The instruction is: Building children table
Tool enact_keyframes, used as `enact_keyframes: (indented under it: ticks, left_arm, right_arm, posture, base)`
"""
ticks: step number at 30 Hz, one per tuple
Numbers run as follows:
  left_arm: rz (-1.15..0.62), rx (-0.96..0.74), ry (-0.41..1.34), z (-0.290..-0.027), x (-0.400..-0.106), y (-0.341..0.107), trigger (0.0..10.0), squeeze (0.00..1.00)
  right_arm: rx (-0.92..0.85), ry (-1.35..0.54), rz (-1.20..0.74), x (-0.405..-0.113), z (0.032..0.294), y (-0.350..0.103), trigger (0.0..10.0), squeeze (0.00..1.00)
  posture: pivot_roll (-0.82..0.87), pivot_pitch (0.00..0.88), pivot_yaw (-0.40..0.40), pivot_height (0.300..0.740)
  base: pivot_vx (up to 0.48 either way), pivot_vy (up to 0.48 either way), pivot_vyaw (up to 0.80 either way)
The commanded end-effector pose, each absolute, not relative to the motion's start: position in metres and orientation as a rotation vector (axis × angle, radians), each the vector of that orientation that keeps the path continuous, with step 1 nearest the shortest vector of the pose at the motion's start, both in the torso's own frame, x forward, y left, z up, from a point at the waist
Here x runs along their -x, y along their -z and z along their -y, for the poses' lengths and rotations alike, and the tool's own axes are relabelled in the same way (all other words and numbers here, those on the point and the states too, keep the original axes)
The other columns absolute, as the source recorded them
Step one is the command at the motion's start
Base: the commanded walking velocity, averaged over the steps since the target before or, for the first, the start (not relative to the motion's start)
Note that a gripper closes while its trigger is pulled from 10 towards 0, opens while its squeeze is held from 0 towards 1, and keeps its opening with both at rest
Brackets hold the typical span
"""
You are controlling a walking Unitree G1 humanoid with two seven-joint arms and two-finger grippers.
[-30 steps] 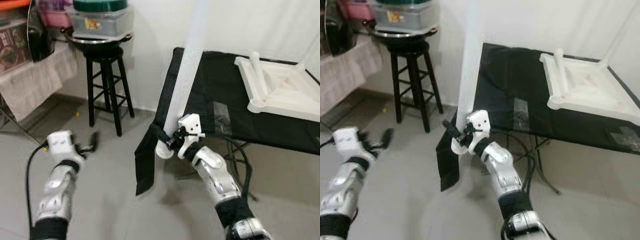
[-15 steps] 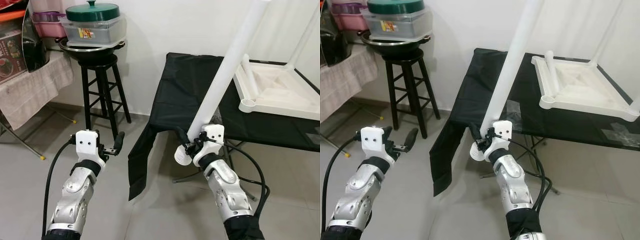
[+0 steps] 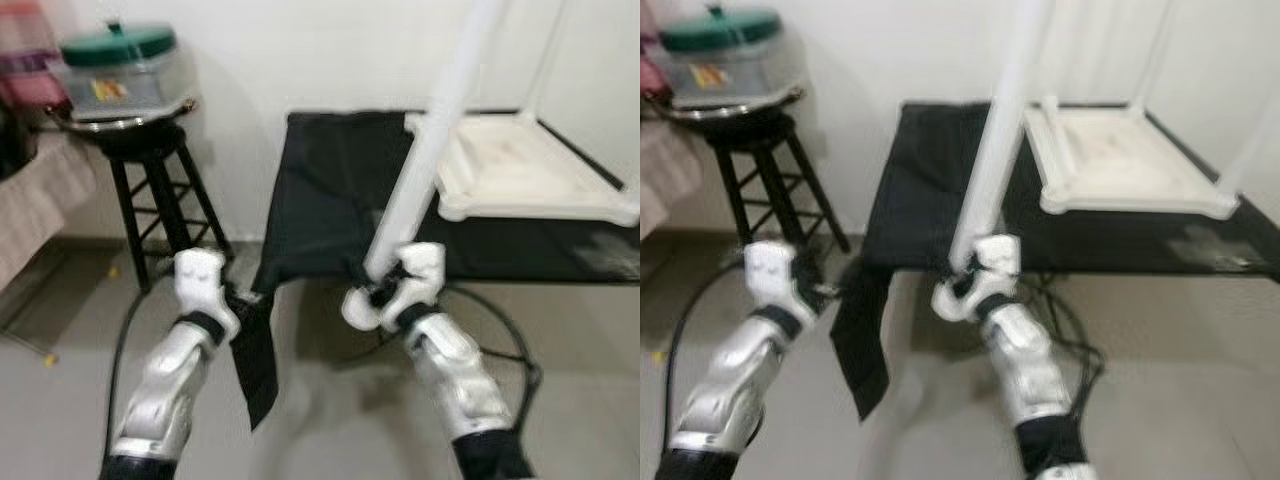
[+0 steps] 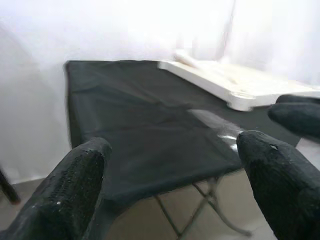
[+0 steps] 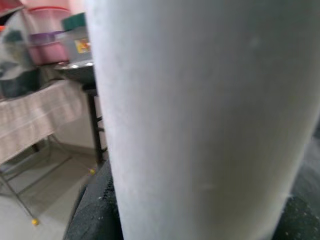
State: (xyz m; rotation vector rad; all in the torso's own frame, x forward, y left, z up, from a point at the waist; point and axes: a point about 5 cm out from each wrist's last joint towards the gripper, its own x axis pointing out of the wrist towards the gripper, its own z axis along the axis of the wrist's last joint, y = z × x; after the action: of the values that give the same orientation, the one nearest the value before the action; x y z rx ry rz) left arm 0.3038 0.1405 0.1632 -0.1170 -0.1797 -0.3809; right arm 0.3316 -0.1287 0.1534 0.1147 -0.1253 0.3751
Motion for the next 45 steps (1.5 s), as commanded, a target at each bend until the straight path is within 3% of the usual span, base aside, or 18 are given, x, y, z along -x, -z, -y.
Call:
enact_keyframes:
  ticks: [1,14,28,38,45]
  left_arm:
    - [0.160,0.101,0.349,-0.151,-0.303,-0.161,10.0,0.00]
    - [0.166,0.108,0.364,-0.151,-0.301,-0.166,10.0,0.00]
    - [0.119,0.119,0.306,-0.156,-0.303,-0.163,10.0,0.00]
    - [0.097,0.171,0.286,-0.159,-0.295,-0.161,10.0,0.00]
    - [0.059,0.170,0.317,-0.157,-0.286,-0.156,10.0,0.00]
  right_arm:
    - [-0.132,-0.420,0.135,-0.331,0.115,-0.157,10.0,0.00]
    - [-0.122,-0.437,0.148,-0.328,0.113,-0.160,10.0,0.00]
    - [-0.093,-0.580,0.220,-0.321,0.100,-0.175,10.0,0.00]
    - [-0.085,-0.654,0.245,-0.315,0.095,-0.185,10.0,0.00]
    - [-0.078,-0.688,0.227,-0.311,0.093,-0.185,10.0,0.00]
  posture:
    - [-0.09,0.000,-0.003,0.740]
    - [-0.09,0.000,-0.009,0.740]
    - [-0.07,0.000,-0.021,0.740]
    - [-0.06,0.000,-0.026,0.740]
    - [-0.06,0.000,-0.030,0.740]
  base:
    - [0.435,0.000,-0.80]
    - [0.438,0.000,0.00]
    - [0.392,0.000,0.00]
    - [0.000,0.000,0.00]
    - [0.000,-0.472,0.00]
